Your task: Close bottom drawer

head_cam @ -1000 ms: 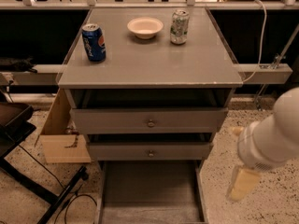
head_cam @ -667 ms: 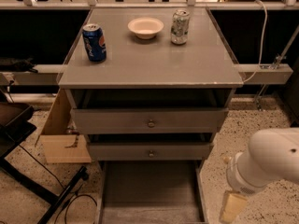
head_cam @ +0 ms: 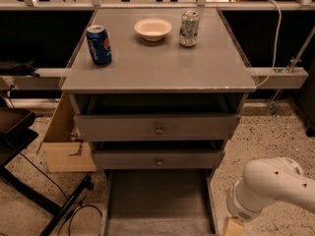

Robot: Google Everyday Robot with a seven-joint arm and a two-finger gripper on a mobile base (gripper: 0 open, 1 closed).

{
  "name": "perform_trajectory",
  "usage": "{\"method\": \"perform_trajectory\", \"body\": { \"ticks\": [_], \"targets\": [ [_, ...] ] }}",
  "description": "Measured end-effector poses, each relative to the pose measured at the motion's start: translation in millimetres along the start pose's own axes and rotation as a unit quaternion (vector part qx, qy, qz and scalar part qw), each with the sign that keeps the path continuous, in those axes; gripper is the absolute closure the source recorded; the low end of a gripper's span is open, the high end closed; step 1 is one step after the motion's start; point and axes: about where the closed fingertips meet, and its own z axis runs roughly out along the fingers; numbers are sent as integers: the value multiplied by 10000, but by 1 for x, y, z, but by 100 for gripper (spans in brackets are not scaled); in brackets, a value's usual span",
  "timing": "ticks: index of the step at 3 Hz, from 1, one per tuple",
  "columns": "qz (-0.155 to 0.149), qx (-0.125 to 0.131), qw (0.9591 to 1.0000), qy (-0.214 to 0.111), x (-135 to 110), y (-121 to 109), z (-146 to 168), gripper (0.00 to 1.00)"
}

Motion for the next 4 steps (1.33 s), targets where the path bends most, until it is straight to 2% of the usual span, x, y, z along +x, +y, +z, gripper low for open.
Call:
{"method": "perform_trajectory", "body": {
  "ticks": [2,3,4],
  "targets": [
    [11,-69,10000,-16,-3,8,17,0],
    [146,-259,9995,-120,3,29,69,0],
    [390,-443,9980,-240,26,52,139,16]
  ]
}}
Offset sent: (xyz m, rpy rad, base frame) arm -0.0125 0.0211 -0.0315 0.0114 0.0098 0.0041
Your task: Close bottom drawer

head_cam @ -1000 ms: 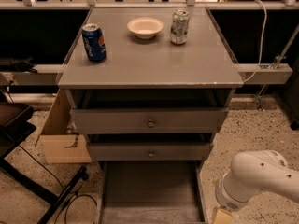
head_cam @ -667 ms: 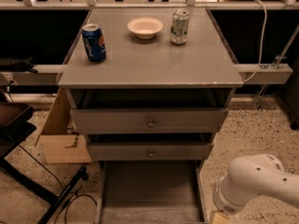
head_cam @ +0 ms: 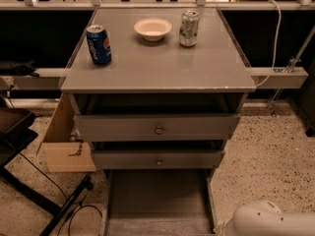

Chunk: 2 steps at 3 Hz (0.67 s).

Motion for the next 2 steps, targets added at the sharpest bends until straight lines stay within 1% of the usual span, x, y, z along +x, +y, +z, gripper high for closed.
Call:
{"method": "perform_trajectory", "body": {
  "ticks": [1,2],
  "targets": [
    [218,-21,9995,-234,31,-2,66,39],
    [443,-119,9974,-554,63,-13,145,70]
  ]
}}
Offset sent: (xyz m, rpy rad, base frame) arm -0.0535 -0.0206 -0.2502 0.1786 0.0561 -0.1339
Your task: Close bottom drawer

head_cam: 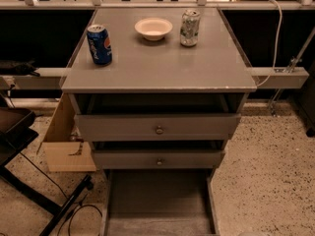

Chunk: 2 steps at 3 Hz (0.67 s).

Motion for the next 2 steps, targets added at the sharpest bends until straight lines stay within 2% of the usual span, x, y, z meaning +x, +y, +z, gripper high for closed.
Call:
{"method": "perform_trajectory", "body": {
  "ticks": [1,2],
  "targets": [
    [210,-227,9991,-303,20,-13,66,99],
    [298,-372,9978,-457,18,-21,100,100]
  ]
}}
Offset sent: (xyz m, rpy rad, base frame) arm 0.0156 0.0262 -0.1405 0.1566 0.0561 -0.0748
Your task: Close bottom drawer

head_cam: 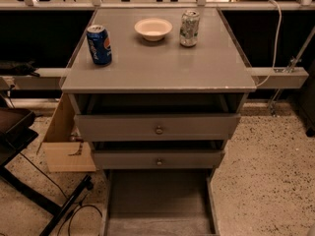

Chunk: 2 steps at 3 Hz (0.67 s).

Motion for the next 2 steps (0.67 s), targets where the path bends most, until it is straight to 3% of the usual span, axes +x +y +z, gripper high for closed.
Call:
{"method": "perform_trajectory", "body": {
  "ticks": [2],
  "targets": [
    [-78,23,9999,-77,-3,0,24,100]
  ]
}}
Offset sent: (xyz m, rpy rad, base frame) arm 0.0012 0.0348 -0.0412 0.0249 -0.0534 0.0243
